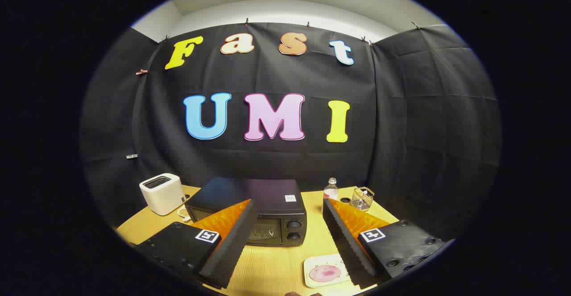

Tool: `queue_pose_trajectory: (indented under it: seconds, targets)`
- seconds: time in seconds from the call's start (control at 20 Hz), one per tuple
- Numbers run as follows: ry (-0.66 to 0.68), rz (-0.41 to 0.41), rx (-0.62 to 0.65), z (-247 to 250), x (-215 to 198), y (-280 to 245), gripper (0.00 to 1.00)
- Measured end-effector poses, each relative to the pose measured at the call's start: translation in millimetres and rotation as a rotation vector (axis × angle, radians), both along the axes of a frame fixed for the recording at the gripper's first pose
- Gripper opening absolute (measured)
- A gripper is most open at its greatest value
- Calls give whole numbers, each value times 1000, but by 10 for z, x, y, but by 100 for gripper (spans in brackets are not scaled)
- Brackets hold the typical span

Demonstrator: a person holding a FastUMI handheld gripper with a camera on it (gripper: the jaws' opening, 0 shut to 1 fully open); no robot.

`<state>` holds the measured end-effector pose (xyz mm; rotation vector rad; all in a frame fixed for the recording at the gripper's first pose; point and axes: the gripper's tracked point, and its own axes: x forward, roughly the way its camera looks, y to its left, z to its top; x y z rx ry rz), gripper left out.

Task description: Open the toaster oven, put the food inside, and close the toaster oven door.

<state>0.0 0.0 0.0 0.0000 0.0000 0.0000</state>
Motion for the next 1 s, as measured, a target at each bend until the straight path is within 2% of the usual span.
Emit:
queue_pose_trajectory:
  seconds: [1.0]
  targets:
    - [58, 21, 8, -265, 33, 114, 98]
